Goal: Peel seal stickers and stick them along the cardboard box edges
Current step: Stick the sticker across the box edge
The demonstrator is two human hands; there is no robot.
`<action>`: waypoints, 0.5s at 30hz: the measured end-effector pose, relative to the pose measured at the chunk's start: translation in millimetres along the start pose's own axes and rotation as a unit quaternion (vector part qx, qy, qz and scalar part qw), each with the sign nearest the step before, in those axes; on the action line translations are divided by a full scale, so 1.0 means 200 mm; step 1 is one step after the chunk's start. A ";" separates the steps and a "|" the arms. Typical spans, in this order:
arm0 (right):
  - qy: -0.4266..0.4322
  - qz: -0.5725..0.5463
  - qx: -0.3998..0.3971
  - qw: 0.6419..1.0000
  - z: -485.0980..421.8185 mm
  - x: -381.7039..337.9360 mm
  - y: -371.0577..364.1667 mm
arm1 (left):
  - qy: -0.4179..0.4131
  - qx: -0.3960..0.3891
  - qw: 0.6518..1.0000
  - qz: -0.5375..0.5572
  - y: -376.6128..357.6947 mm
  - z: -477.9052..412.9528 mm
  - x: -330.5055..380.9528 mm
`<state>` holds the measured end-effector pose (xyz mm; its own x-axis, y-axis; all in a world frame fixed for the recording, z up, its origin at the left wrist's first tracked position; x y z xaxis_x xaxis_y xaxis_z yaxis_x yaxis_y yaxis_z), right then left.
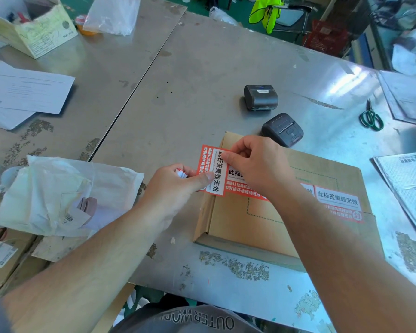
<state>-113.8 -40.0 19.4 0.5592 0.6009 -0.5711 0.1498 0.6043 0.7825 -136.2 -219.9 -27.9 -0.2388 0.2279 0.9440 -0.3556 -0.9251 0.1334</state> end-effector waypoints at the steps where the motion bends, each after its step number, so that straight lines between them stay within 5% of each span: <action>1: 0.001 0.001 0.001 1.000 0.00 0.00 0.00 | 0.002 -0.003 1.000 -0.001 0.00 0.00 0.00; 15: 0.008 -0.007 0.011 1.000 -0.01 0.02 -0.01 | 0.021 -0.012 1.000 0.017 -0.01 -0.02 -0.04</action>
<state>-113.6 -37.5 14.3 0.5445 0.6009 -0.5852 0.1745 0.6013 0.7798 -137.9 -219.4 -37.8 -0.2887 0.2100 0.9341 -0.3684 -0.9249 0.0941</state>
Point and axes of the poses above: each hand's wrist, its own z-axis away from the middle knuckle, its own y-axis out of the back of the hand, x = y × z, the point moved 5 cm from there along -z, towards the middle knuckle, and after that the axes turned 12 degrees about -y, right-handed, at the moved point
